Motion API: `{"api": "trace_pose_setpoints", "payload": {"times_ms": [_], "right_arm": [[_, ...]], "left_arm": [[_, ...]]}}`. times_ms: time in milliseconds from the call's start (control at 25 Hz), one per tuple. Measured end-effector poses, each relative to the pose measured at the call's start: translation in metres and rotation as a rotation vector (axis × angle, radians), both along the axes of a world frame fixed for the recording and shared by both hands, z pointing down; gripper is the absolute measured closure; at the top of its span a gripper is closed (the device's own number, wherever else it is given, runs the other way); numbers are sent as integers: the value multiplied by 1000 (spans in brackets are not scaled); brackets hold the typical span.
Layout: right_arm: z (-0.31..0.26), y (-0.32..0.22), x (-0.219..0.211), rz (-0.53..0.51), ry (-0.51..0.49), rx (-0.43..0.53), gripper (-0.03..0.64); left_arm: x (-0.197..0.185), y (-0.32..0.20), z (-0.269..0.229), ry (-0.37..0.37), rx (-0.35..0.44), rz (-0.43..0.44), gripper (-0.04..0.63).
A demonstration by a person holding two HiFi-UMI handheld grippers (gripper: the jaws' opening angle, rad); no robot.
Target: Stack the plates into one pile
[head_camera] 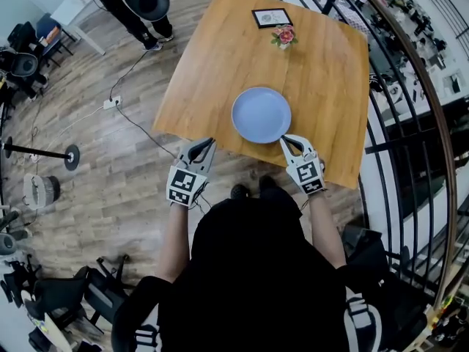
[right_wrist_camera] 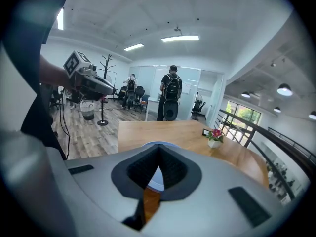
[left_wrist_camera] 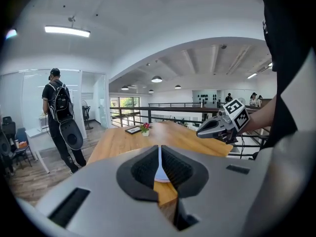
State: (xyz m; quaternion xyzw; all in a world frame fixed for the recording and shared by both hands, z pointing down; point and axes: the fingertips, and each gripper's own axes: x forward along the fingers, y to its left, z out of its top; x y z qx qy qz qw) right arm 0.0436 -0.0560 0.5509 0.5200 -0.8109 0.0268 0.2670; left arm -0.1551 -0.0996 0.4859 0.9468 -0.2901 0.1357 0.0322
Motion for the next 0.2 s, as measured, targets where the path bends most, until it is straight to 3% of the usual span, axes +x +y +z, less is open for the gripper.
{"api": "trace_pose_setpoints", "payload": {"times_ms": [200], "right_arm": [[2, -4, -8, 18, -4, -1, 609]], "left_arm": [[-1, -1, -12, 7, 22, 23, 560]]}}
